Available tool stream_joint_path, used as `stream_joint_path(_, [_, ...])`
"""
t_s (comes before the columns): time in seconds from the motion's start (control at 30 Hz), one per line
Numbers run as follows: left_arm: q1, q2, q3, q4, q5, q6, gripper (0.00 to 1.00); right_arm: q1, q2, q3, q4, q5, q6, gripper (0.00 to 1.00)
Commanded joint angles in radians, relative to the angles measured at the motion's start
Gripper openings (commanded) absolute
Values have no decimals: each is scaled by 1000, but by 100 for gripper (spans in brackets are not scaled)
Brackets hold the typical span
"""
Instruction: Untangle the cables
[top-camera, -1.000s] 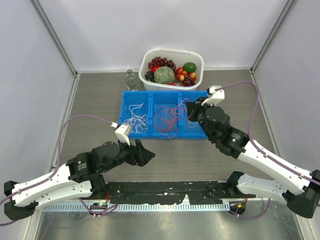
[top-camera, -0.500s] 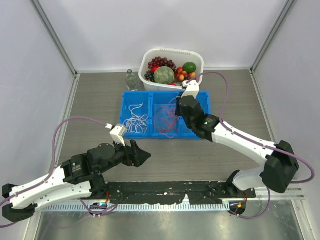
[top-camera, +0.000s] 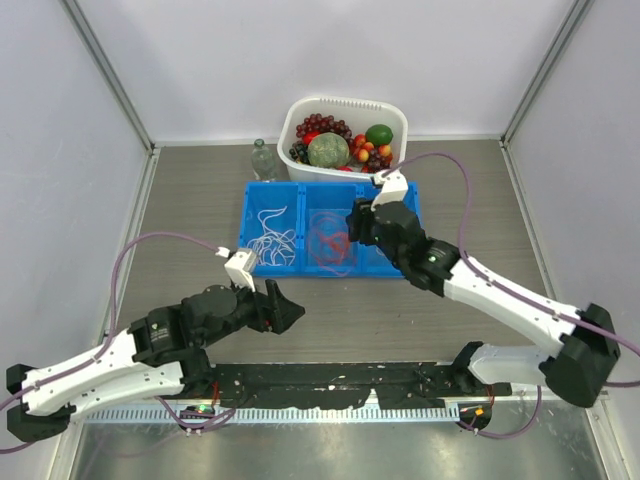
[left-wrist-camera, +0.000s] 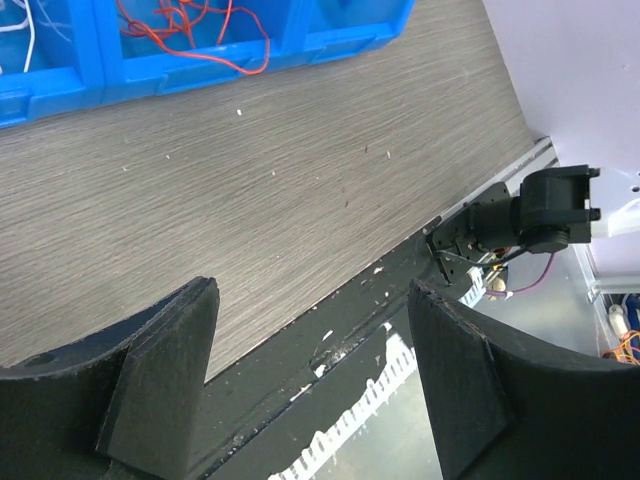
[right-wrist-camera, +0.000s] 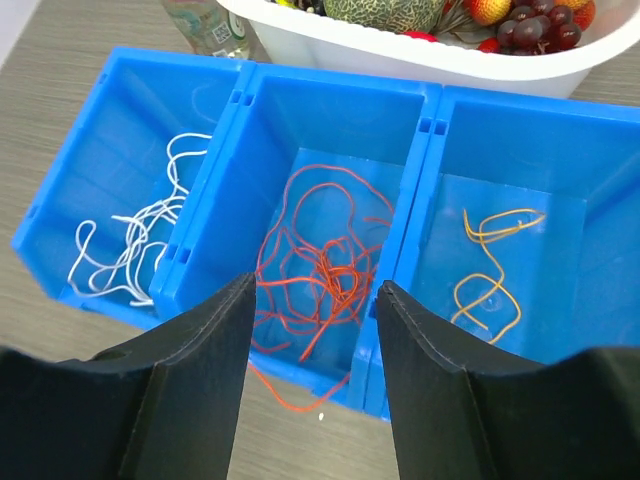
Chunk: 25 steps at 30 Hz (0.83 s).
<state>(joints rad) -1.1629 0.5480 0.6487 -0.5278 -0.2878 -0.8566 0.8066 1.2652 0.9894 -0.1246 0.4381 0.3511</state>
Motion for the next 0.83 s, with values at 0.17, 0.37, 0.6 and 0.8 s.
stream_joint_path(0.17, [0, -16, -40, 250, 116, 97, 79, 0, -392, -268, 210, -116, -61, 61])
stream_joint_path(0.37, [-1, -224, -170, 604, 259, 146, 79, 0, -662, -392, 286, -160, -103, 77])
stream_joint_path(0.6, [-1, -439, -319, 934, 332, 160, 81, 0, -960, -483, 283, -99, -101, 80])
stream_joint_path(0.8, [0, -525, -301, 947, 343, 180, 89, 0, -1124, -465, 247, -91, -98, 80])
